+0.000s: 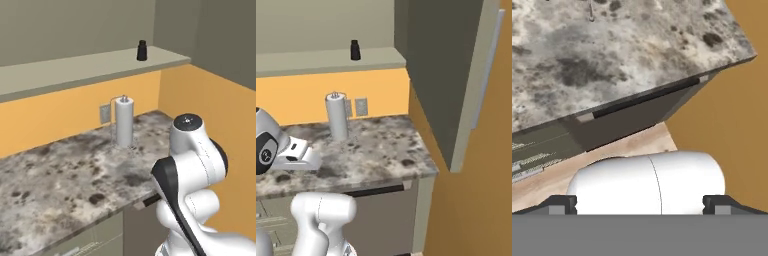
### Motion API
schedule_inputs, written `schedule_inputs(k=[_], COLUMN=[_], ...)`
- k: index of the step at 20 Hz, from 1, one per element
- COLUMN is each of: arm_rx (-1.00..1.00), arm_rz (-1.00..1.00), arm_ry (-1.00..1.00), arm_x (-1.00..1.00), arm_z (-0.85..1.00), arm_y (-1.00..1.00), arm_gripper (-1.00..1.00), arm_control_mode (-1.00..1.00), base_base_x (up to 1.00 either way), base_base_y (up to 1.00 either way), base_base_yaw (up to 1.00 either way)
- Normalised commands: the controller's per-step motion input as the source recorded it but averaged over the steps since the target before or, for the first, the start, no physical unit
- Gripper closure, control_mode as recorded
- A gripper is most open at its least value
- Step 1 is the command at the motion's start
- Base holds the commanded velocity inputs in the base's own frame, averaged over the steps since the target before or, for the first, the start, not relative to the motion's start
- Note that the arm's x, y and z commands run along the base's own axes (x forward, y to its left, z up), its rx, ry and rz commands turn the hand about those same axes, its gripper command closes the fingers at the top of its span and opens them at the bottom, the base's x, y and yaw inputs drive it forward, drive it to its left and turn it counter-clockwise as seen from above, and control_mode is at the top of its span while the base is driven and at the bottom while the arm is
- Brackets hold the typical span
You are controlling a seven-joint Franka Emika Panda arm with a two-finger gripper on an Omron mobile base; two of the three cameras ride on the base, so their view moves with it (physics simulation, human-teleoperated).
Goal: Collect the turmeric, mayonnaise, and shaker from the cabinet and place them next to the stove.
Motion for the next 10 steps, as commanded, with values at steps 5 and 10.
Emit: schedule_inputs(k=[5, 10], arm_rx=[0.00, 0.00], arm_rz=[0.00, 0.00], arm_ry=[0.00, 0.00], arm_x=[0.00, 0.00], arm_z=[0.00, 0.00], arm_y=[0.00, 0.00], arm_gripper=[-1.00, -1.00], arm_control_mode=[1.00, 1.00], base_base_x=[0.37, 0.27], base_base_y=[-0.29, -0.32], base_base_yaw=[0.34, 0.38])
